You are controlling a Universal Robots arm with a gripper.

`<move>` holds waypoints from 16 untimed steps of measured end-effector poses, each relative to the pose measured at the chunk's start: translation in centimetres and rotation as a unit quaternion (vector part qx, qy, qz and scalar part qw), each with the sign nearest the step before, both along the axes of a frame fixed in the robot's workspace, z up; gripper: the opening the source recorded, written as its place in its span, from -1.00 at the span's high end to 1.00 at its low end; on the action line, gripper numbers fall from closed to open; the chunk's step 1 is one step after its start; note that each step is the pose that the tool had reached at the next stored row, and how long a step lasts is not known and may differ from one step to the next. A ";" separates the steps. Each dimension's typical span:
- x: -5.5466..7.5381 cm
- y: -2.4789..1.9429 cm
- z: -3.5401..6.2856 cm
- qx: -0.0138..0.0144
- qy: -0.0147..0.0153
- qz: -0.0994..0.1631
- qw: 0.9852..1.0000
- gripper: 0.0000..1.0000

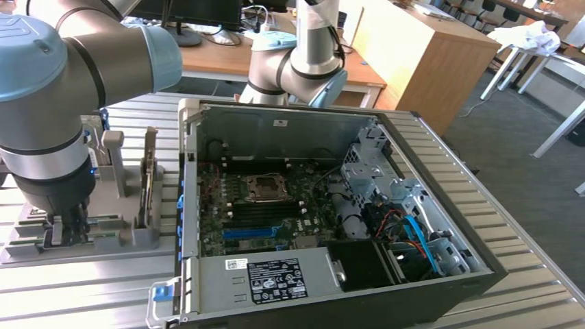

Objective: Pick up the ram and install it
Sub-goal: 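Pick up the ram and move it above insertion slot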

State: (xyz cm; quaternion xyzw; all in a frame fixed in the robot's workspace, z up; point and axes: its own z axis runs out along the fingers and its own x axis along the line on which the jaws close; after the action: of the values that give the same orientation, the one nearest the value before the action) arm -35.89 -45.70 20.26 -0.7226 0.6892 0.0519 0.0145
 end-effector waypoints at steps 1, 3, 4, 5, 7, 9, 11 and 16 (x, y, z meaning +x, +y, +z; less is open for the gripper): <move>0.0 0.00 0.00 0.000 0.000 0.000 1.000 0.55; 0.0 0.03 0.00 0.000 0.000 0.000 1.000 0.55; 0.0 0.06 0.00 0.000 0.000 0.000 1.000 0.55; 0.0 0.07 -0.01 0.000 0.000 0.000 1.000 0.55; 0.0 0.12 -0.01 0.000 0.000 0.000 1.000 0.55; 0.0 0.12 -0.05 -0.006 0.000 0.000 1.000 0.55; 0.0 0.11 -0.05 -0.006 0.000 0.000 1.000 0.55; 0.0 0.34 -0.06 -0.008 0.000 0.000 1.000 0.55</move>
State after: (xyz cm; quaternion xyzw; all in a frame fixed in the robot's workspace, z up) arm -35.86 -45.36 20.20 -0.7227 0.6896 0.0463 0.0086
